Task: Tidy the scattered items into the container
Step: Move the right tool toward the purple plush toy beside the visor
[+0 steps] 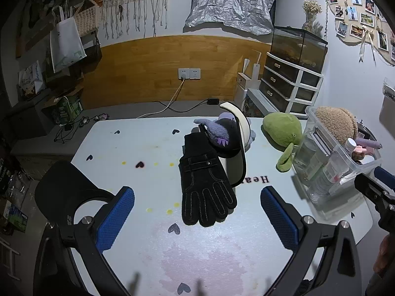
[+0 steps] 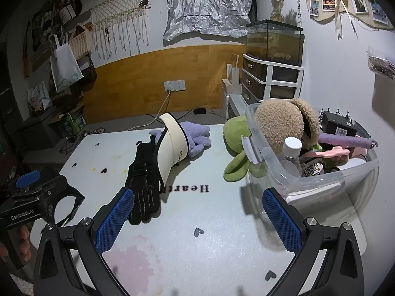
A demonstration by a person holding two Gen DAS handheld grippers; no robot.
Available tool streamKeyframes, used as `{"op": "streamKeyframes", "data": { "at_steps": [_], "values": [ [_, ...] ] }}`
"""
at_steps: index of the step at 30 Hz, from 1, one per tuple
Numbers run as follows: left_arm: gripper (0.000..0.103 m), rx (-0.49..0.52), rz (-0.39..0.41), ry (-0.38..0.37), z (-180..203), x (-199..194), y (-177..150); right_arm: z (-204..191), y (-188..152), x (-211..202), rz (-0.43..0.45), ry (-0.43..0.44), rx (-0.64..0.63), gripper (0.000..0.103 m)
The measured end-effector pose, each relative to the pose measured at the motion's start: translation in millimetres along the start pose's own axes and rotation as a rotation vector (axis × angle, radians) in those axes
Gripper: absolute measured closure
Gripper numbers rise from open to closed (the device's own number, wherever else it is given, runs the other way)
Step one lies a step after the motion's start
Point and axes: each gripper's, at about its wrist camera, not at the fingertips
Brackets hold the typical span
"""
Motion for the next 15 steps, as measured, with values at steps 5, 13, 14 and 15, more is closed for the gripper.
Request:
{"op": "streamKeyframes", "data": {
  "at_steps": [5, 13, 14, 15],
  "values": [
    [0.0, -0.001, -0.002, -0.002, 0.6, 1.4, -0.5, 4.9, 0.4, 1.8, 0.0, -0.005, -0.004, 0.0],
    [0.0, -0.002, -0.004, -0.006, 1.6, 3.8, -1.2, -1.2, 0.4, 2.2, -0.002, -0.004, -0.003, 0.0],
    [0.0, -0.002, -0.005, -0.006, 1.7, 4.1, -1.3, -1.0, 0.4, 2.6, -0.003, -0.003, -0.004, 0.0],
    [0.0, -0.002, -0.005, -0.007, 1.9, 4.3, -1.4, -1.4, 0.6, 3.2, -0.004, -0.002, -0.003, 0.0]
  ]
}}
Point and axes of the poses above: each gripper's, at about its wrist camera, not at the fingertips, and x roughly the way its jaws point, z to its right, y to its top, and after that the axes turned 9 degrees about z, right-handed
